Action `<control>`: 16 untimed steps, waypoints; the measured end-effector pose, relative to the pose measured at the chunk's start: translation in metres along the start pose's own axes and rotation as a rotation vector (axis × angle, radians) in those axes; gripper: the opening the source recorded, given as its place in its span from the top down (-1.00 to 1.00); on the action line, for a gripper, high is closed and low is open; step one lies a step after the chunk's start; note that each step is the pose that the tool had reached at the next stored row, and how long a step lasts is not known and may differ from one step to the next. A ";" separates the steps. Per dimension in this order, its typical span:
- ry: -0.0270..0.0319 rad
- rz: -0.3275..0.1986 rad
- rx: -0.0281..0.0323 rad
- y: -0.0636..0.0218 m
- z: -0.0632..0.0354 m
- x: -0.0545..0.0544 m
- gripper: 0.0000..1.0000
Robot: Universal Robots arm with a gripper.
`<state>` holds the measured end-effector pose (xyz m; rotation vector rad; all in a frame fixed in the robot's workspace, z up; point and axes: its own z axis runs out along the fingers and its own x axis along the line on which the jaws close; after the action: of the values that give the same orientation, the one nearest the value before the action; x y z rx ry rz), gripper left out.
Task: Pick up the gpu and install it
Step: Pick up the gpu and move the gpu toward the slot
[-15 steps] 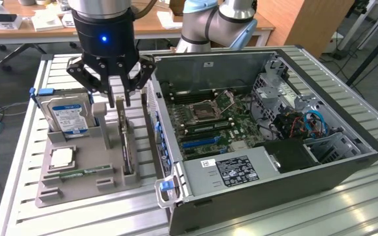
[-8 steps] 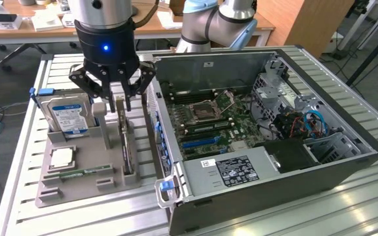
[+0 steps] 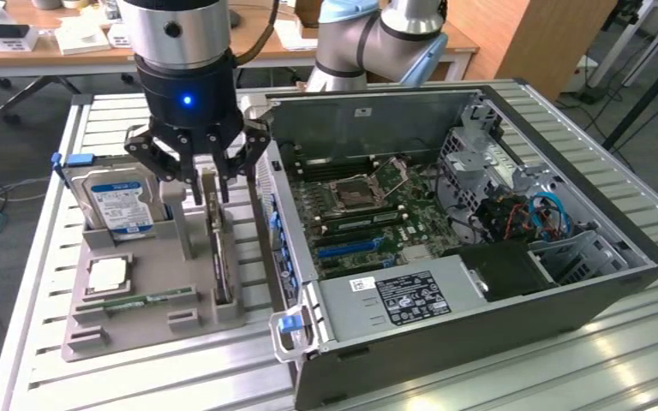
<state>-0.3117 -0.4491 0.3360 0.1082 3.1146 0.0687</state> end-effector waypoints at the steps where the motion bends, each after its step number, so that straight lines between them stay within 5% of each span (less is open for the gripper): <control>1: 0.0000 0.000 0.0000 -0.0001 0.0018 0.000 0.29; 16: 0.0004 0.000 0.0003 -0.0010 0.0230 0.001 0.29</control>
<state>-0.3117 -0.4491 0.3129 0.1082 3.1150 0.0682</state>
